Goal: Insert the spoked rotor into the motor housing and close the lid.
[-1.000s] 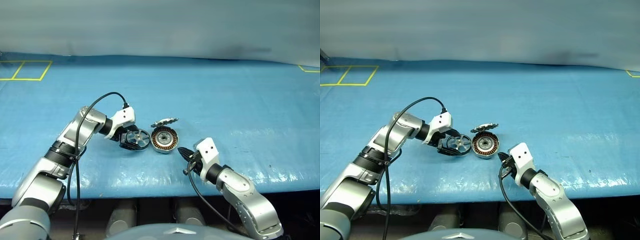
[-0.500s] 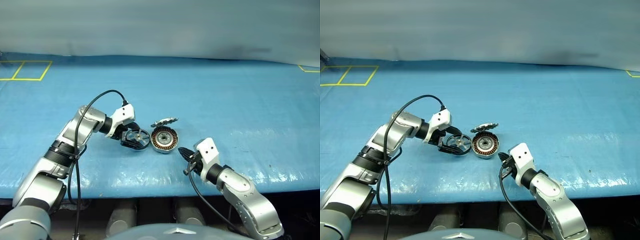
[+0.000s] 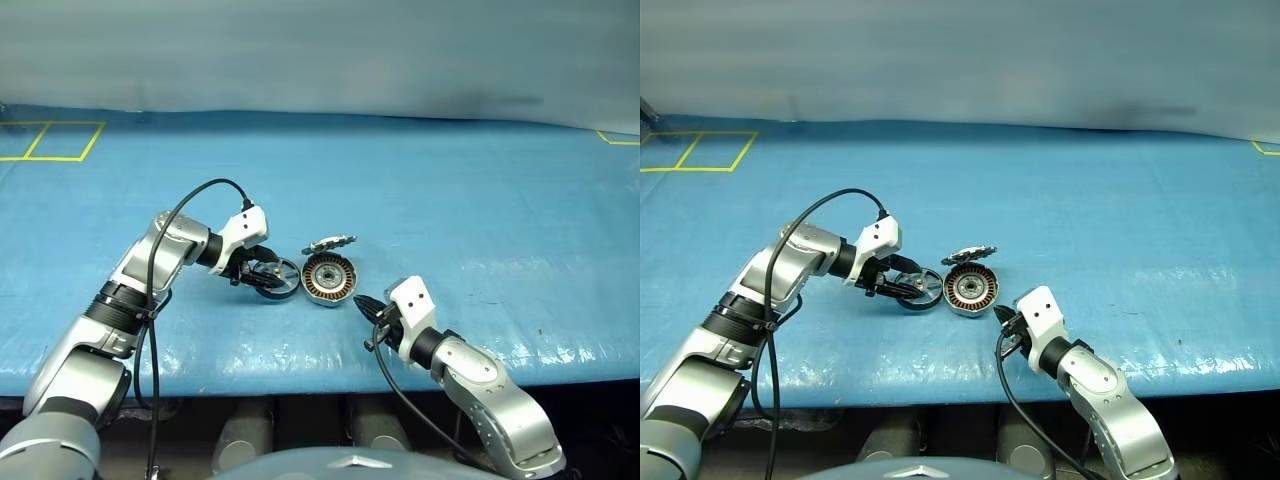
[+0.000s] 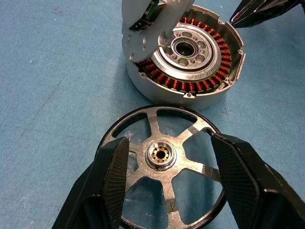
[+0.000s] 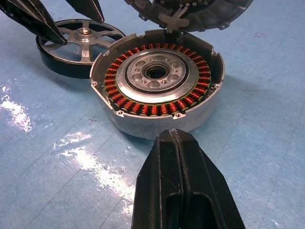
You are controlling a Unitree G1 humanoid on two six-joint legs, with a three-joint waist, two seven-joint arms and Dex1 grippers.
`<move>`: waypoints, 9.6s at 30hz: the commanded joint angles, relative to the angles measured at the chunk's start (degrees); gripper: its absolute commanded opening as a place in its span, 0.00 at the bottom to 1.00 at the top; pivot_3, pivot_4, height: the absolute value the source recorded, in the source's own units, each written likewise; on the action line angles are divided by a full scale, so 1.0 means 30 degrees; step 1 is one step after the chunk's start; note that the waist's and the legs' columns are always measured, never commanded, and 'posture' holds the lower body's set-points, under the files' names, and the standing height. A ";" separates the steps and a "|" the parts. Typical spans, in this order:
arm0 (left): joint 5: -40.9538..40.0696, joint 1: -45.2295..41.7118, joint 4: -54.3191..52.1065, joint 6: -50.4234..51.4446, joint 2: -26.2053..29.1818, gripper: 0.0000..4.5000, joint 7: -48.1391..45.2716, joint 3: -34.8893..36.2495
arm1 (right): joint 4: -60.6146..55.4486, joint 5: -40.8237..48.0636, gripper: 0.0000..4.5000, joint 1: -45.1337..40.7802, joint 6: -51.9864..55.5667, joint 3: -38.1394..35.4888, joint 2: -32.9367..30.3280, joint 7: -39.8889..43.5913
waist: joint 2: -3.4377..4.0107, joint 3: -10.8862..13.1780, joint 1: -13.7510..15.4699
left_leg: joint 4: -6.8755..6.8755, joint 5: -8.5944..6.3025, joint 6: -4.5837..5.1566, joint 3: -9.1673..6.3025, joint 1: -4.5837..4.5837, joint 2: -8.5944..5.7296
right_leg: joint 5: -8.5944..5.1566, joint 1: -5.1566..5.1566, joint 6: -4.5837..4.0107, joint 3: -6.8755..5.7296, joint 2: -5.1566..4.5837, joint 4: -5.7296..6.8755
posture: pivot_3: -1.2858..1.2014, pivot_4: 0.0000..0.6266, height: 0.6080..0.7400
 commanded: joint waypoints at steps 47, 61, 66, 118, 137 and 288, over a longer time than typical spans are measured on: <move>0.0757 0.0914 -0.1464 -0.0476 0.1667 0.29 -0.0661 -0.0142 | -0.0643 0.0009 0.00 -0.0154 -0.0020 -0.0057 -0.0022 -0.0250 | 0.0037 -0.0034 0.0027 | 0.0066 0.0008 0.0014 0.0003 0.0029 -0.0008 | -0.0022 0.0047 -0.0039 0.0013 -0.0007 0.0039 | 0.52 0.24 1.00; -0.3524 0.2087 -0.7429 0.0961 0.3192 0.29 -0.2066 0.2143 | -0.0680 0.0297 0.00 0.0046 -0.0061 -0.0970 -0.0459 0.0077 | 0.0025 -0.0020 0.0052 | 0.0037 0.0007 0.0014 0.0004 -0.0009 -0.0005 | -0.0034 0.0000 -0.0060 0.0013 -0.0020 0.0025 | 0.52 0.24 1.00; -0.4547 0.1507 -0.7910 0.1468 0.2115 0.29 -0.1907 0.1600 | -0.0720 0.0373 0.00 0.0076 -0.0015 -0.1153 -0.0535 0.0179 | 0.0022 -0.0019 0.0030 | 0.0039 0.0007 0.0014 0.0007 -0.0004 -0.0004 | -0.0035 0.0006 -0.0060 0.0010 -0.0011 0.0026 | 0.52 0.24 1.00; 0.2096 -0.3195 0.0222 -0.3461 -0.2737 0.29 -0.0854 -0.2187 | -0.0677 0.0066 0.00 0.0648 -0.0410 -0.1185 0.0063 -0.0317 | 0.0018 -0.0017 0.0006 | 0.0062 0.0010 0.0017 0.0008 -0.0004 -0.0014 | -0.0014 0.0017 -0.0026 0.0017 -0.0005 0.0028 | 0.52 0.24 1.00; 0.3060 -0.2968 0.0166 -0.3478 -0.2816 0.29 -0.0744 -0.2556 | -0.0619 -0.0025 0.00 0.0531 -0.0442 -0.1201 -0.0010 -0.0185 | 0.0018 -0.0017 0.0011 | 0.0066 0.0010 0.0018 0.0007 -0.0002 -0.0016 | -0.0013 0.0023 -0.0023 0.0017 -0.0006 0.0028 | 0.52 0.24 1.00; -0.0432 1.7039 -0.7171 -1.2900 -0.7404 0.00 1.4187 0.3019 | 0.5619 -0.1754 0.68 -0.6703 -0.1838 0.1739 0.2455 0.1626 | 0.0101 -0.0049 0.0114 | -0.0048 0.0004 0.0014 0.0054 0.0000 -0.0001 | 0.0009 -0.0014 -0.0067 0.0044 -0.0025 -0.0087 | 0.52 0.24 1.00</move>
